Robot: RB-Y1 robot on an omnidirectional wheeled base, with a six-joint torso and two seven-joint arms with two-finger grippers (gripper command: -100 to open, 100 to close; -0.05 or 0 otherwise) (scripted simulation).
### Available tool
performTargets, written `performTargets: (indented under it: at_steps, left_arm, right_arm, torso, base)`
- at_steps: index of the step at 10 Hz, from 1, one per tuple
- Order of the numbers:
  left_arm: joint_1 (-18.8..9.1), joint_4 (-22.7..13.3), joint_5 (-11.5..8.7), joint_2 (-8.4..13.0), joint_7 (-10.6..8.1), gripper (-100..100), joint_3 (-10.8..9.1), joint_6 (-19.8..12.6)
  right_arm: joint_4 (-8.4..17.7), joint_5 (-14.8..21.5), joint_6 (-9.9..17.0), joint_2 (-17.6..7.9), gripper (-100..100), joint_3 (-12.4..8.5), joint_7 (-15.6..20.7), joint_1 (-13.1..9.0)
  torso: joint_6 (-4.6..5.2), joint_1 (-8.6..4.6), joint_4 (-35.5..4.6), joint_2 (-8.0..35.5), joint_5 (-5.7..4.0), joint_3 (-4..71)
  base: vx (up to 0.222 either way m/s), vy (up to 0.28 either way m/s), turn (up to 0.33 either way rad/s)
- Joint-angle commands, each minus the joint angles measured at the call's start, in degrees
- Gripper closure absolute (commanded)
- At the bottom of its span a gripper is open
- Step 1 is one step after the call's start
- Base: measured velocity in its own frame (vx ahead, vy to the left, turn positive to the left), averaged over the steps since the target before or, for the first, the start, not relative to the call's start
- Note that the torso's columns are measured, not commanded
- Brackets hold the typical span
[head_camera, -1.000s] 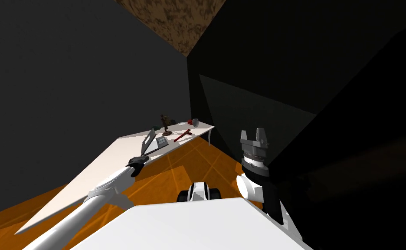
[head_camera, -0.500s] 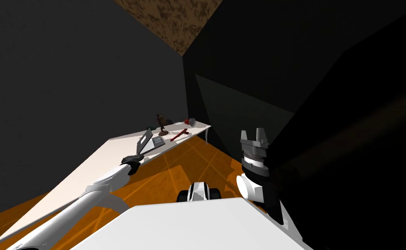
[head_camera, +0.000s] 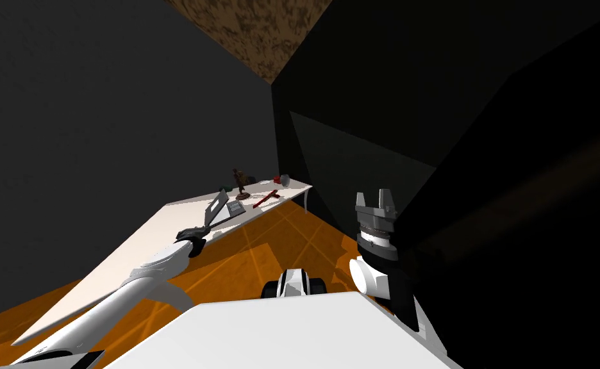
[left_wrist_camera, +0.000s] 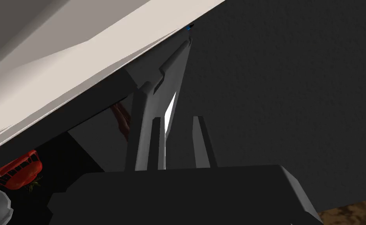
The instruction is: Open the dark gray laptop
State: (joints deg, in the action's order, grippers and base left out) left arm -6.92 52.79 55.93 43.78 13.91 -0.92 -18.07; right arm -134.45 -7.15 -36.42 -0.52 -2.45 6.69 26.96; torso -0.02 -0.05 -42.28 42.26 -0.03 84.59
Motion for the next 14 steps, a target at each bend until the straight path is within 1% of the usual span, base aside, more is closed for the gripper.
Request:
performTargets:
  at_steps: [1, 2, 4, 5, 6, 7, 8, 9, 10, 11, 12, 13, 14]
  left_arm:
    - [0.4, 2.2, -1.9, 1.4, 1.34, -100, 0.1, -0.7]
    - [-0.9, 2.3, 0.7, 3.2, 1.72, -100, -1.27, 0.0]
    - [-0.9, 2.3, 0.7, 3.2, 1.72, -100, -1.27, 0.0]
    - [-1.1, 2.3, 1.4, 3.6, 1.83, -100, -1.58, 0.2]
    - [-1.6, 2.2, 2.8, 4.4, 2.07, -100, -2.15, 0.5]
    - [-1.8, 2.2, 3.4, 4.8, 2.18, -100, -2.39, 0.7]
    - [-2.2, 2.2, 4.7, 5.6, 2.41, -100, -2.8, 0.9]
    - [-2.2, 2.2, 4.7, 5.6, 2.41, -100, -2.8, 0.9]
    - [-2.5, 2.2, 5.7, 6.3, 2.63, -100, -3.07, 1.0]
    - [-2.9, 2.5, 7.1, 7.6, 2.97, -100, -3.3, 0.8]
    - [-3.2, 2.7, 7.8, 8.6, 3.16, -100, -3.32, 0.4]
    - [-3.2, 2.7, 7.8, 8.6, 3.16, -100, -3.32, 0.4]
    - [-2.2, 3.2, 6.9, 9.0, 3.86, -100, -1.9, -0.2]
  right_arm:
    - [0.0, 0.0, 0.0, 0.0, 0, 0.0, 0.0, 0.0]
    - [0.0, 0.0, 0.0, 0.0, 0, 0.0, 0.0, 0.0]
    - [0.0, 0.0, 0.0, 0.0, 0, 0.0, 0.0, 0.0]
    - [0.0, 0.0, 0.0, 0.0, 0, 0.0, 0.0, 0.0]
    - [0.0, 0.0, 0.0, 0.0, 0, 0.0, 0.0, 0.0]
    - [0.0, 0.0, 0.0, 0.0, 0, 0.0, 0.0, 0.0]
    - [0.0, 0.0, 0.0, 0.0, 0, 0.0, 0.0, 0.0]
    - [0.0, 0.0, 0.0, 0.0, 0, 0.0, 0.0, 0.0]
    - [0.0, 0.0, 0.0, 0.0, 0, 0.0, 0.0, 0.0]
    - [0.0, 0.0, 0.0, 0.0, 0, 0.0, 0.0, 0.0]
    - [0.0, 0.0, 0.0, 0.0, 0, 0.0, 0.0, 0.0]
    - [0.0, 0.0, 0.0, 0.0, 0, 0.0, 0.0, 0.0]
    - [0.0, 0.0, 0.0, 0.0, 0, 0.0, 0.0, 0.0]
  torso:
    - [0.02, -0.01, 0.0, 0.0, 0.01, 0.0]
    - [0.03, 0.03, 0.0, 0.1, 0.03, 0.0]
    - [0.05, 0.01, 0.0, 0.0, 0.03, 0.0]
    - [0.06, 0.07, 0.0, 0.0, 0.05, 0.0]
    - [0.01, 0.1, 0.0, 0.0, 0.05, 0.0]
    - [-0.02, 0.05, 0.0, 0.0, 0.03, 0.0]
    - [0.02, 0.01, 0.0, 0.0, 0.02, 0.0]
    - [0.03, 0.0, 0.0, 0.0, 0.01, 0.0]
    - [0.05, 0.05, 0.0, 0.0, 0.04, 0.0]
    - [0.02, 0.08, 0.0, 0.0, 0.04, 0.0]
    - [0.0, 0.02, 0.0, 0.0, 0.02, 0.0]
    - [0.04, -0.03, 0.0, 0.0, 0.0, 0.0]
    - [0.04, 0.04, 0.0, 0.0, 0.04, 0.0]
  base:
    - [0.004, -0.008, 0.001]
    - [0.006, -0.028, 0.214]
    - [0.003, -0.024, 0.064]
    - [0.002, -0.011, 0.031]
    - [0.012, -0.024, 0.133]
    - [0.011, -0.033, 0.131]
    - [0.008, -0.038, 0.109]
    - [0.006, -0.027, 0.032]
    - [0.006, -0.022, 0.046]
    - [0.02, -0.041, 0.068]
    - [0.033, -0.054, 0.011]
    - [0.027, -0.041, -0.015]
    - [0.065, -0.054, -0.23]
